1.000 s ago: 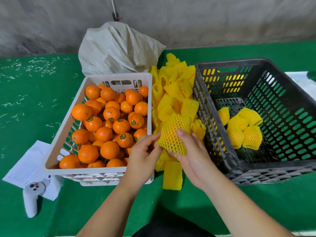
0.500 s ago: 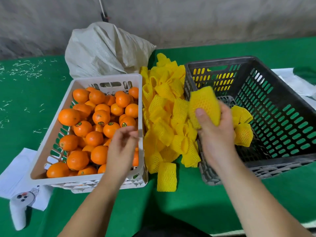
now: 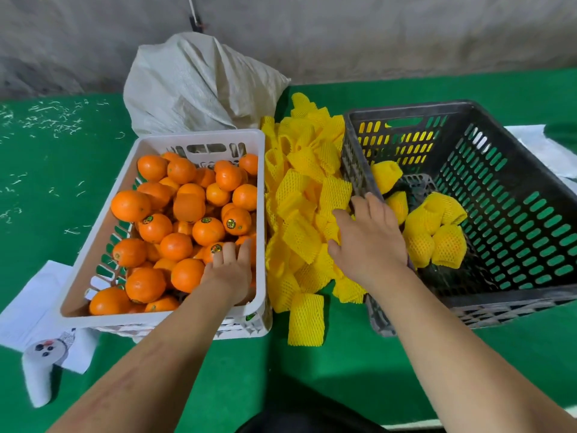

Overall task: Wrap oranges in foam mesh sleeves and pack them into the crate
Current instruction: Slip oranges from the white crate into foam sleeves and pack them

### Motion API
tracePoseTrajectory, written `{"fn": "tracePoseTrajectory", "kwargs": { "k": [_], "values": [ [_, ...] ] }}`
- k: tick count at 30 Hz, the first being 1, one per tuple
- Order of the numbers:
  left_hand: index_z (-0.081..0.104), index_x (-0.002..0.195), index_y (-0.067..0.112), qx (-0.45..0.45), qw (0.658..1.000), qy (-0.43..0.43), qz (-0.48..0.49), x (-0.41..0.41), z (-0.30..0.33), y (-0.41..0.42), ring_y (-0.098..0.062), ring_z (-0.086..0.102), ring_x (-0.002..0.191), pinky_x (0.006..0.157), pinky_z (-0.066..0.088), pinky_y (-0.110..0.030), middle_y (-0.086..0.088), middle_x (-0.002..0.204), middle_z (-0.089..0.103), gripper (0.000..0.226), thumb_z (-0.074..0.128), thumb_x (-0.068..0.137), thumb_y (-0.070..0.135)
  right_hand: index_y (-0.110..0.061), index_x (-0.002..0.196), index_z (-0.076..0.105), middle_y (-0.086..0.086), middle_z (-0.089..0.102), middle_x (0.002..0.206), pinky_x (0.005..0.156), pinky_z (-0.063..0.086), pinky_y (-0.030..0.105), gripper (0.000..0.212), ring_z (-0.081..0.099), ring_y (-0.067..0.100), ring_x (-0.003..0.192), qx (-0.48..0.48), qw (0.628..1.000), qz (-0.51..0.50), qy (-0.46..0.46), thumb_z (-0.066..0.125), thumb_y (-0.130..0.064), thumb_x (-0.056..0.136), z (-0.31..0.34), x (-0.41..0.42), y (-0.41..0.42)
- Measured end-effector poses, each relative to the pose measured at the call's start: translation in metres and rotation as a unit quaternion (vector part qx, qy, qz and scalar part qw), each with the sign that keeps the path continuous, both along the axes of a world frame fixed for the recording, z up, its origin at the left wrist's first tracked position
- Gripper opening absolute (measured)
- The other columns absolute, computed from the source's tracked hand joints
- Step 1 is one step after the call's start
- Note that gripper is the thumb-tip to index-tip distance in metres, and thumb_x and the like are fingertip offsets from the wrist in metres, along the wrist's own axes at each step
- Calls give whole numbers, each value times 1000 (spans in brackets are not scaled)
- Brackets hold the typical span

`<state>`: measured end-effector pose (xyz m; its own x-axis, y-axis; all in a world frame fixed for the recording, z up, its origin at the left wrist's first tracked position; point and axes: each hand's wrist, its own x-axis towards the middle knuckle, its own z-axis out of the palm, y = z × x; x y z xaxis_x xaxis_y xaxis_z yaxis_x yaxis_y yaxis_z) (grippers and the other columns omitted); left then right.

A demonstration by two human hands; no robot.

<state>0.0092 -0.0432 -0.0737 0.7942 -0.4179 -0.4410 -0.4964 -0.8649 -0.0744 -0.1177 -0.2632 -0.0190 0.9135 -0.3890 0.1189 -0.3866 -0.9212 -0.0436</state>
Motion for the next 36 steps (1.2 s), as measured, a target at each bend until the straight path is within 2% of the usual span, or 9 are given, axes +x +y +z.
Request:
{"fn": "tracePoseTrajectory", "kwargs": {
  "k": [3,6,10,15,18,21,25,30,36],
  "values": [
    [-6,163,22,32,999,30,0,-6,7,-6,-43,17,153,115,40,-50,-17,164,4,87,56,102,14,-38,143,46,10,11,166,121,11,51,51,2,33,152,160,982,41,88,56,-51,95,-23,15,36],
    [5,161,23,10,999,40,-9,-4,10,-4,-44,7,159,113,42,-52,-13,169,-31,76,53,103,8,-43,137,53,10,-14,170,123,1,52,42,-17,34,154,184,959,26,212,55,-51,96,-49,14,39],
    [-14,165,18,-47,998,25,-14,1,9,0,-40,20,155,117,41,-50,-10,172,-1,100,63,102,15,-31,142,53,2,6,170,122,10,52,50,-2,36,153,153,947,-13,282,49,-55,98,-54,5,21],
    [10,163,24,-26,999,-40,-7,0,9,-7,-40,45,136,92,53,-43,-13,155,22,93,72,94,14,-22,141,56,-1,40,153,113,34,45,41,40,29,135,247,965,-39,85,52,-23,100,-51,-3,24],
    [29,150,24,-61,997,-48,27,6,11,-10,-38,58,123,75,53,-40,-12,160,21,68,69,96,8,-24,134,61,1,52,134,97,48,39,44,58,21,105,390,918,-29,-66,54,-5,96,-49,-6,36],
    [27,153,20,-52,996,-69,16,9,10,-12,-36,62,117,72,50,-36,-12,156,29,68,66,98,10,-27,123,66,-2,58,120,80,45,29,34,54,4,83,450,884,-8,-130,55,-6,98,-47,-7,49],
    [37,144,21,-43,996,-80,26,7,10,-11,-33,62,115,75,52,-36,-12,150,33,57,67,97,10,-30,130,63,-6,63,113,72,44,19,39,53,-3,82,514,839,-7,-178,55,-6,100,-46,-7,59],
    [35,143,19,-65,994,-80,36,7,13,-8,-32,62,118,71,46,-37,-9,141,48,60,71,96,13,-37,137,55,-12,56,116,80,53,34,44,60,13,101,560,806,-36,-190,59,-11,101,-46,-12,68],
    [45,141,17,-52,996,-71,27,4,20,-3,-33,53,120,75,44,-36,-11,140,37,54,71,93,11,-38,128,59,-19,58,119,82,50,15,41,59,-7,106,587,778,-46,-220,60,-8,99,-44,-16,70]
  ]
}}
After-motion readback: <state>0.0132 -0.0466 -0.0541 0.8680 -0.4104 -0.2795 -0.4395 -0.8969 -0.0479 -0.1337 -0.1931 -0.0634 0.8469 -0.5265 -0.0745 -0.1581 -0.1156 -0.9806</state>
